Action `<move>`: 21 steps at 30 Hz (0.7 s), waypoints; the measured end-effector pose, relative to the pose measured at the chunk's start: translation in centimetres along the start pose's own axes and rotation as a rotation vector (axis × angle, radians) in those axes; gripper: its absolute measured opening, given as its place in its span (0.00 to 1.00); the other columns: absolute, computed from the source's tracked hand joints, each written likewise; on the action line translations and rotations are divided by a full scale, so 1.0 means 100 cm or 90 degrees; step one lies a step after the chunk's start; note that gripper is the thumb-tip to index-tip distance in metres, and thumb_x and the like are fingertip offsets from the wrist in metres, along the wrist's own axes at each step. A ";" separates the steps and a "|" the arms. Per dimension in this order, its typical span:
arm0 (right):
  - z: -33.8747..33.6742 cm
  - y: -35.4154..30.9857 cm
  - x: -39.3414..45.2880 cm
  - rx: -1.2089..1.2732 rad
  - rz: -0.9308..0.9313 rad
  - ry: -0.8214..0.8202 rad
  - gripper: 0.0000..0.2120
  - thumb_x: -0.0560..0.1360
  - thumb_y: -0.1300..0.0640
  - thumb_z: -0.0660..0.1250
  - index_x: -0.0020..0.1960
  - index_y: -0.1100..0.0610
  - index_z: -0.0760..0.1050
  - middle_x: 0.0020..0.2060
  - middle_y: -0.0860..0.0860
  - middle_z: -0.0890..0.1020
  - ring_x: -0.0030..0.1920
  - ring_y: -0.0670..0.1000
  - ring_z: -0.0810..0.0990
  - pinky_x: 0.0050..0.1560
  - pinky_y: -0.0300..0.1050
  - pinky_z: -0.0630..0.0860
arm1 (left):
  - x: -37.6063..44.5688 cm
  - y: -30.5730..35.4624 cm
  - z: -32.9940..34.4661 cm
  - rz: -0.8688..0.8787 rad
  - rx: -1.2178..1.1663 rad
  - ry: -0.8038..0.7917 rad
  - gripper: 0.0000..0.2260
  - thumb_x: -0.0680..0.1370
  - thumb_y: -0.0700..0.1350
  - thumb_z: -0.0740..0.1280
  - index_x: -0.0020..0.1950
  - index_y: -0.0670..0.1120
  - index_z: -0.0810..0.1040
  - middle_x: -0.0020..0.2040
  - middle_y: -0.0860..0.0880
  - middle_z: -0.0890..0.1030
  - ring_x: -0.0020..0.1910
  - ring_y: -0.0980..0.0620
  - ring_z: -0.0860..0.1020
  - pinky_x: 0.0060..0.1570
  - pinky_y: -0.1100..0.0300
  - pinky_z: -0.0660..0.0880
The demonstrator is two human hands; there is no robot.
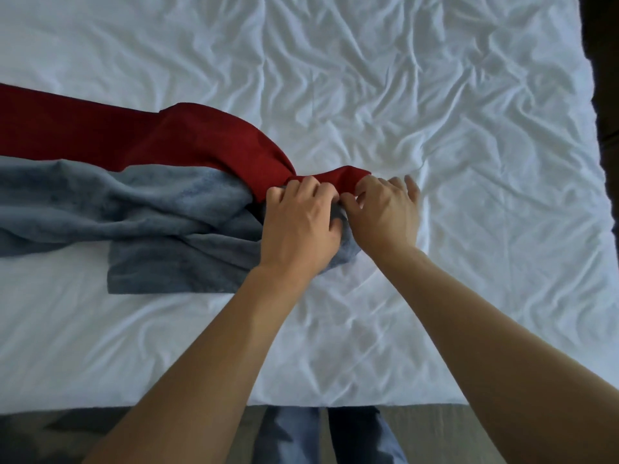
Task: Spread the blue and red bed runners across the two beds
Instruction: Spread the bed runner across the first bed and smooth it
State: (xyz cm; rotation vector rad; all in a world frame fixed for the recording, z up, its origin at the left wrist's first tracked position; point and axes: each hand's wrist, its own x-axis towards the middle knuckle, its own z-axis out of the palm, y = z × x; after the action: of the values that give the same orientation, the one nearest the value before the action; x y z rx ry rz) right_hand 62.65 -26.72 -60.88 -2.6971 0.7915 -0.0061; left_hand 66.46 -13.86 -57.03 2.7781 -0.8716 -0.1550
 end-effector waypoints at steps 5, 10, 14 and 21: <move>-0.017 0.023 0.012 0.008 0.024 0.037 0.11 0.75 0.53 0.63 0.39 0.57 0.79 0.34 0.52 0.81 0.48 0.57 0.77 0.72 0.56 0.61 | 0.028 -0.002 0.006 -0.009 -0.017 0.001 0.12 0.76 0.49 0.67 0.59 0.51 0.75 0.55 0.52 0.77 0.53 0.49 0.75 0.55 0.51 0.66; -0.055 0.081 0.015 -0.039 0.128 0.057 0.12 0.75 0.52 0.64 0.39 0.57 0.80 0.33 0.53 0.81 0.47 0.57 0.78 0.71 0.58 0.64 | 0.061 0.027 0.019 0.041 -0.029 -0.023 0.15 0.77 0.50 0.66 0.63 0.50 0.74 0.57 0.51 0.77 0.55 0.48 0.74 0.56 0.52 0.64; -0.056 0.091 0.010 -0.037 0.109 0.062 0.12 0.75 0.53 0.64 0.35 0.56 0.77 0.30 0.48 0.79 0.46 0.54 0.77 0.73 0.55 0.61 | 0.074 0.062 0.035 0.099 -0.004 -0.086 0.12 0.77 0.49 0.65 0.59 0.50 0.76 0.53 0.52 0.78 0.53 0.48 0.75 0.56 0.52 0.63; -0.075 0.150 0.017 0.022 0.143 0.101 0.08 0.75 0.54 0.66 0.40 0.55 0.80 0.34 0.49 0.83 0.47 0.56 0.79 0.70 0.60 0.65 | 0.095 0.092 0.044 0.093 0.007 -0.090 0.04 0.77 0.45 0.64 0.50 0.51 0.78 0.44 0.54 0.80 0.45 0.50 0.75 0.53 0.53 0.65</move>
State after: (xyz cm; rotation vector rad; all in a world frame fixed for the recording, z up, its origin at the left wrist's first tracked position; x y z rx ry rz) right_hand 55.53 -41.81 -58.64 -2.5838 1.1264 -0.1817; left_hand 68.44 -27.48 -59.36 2.7276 -1.1086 -0.3245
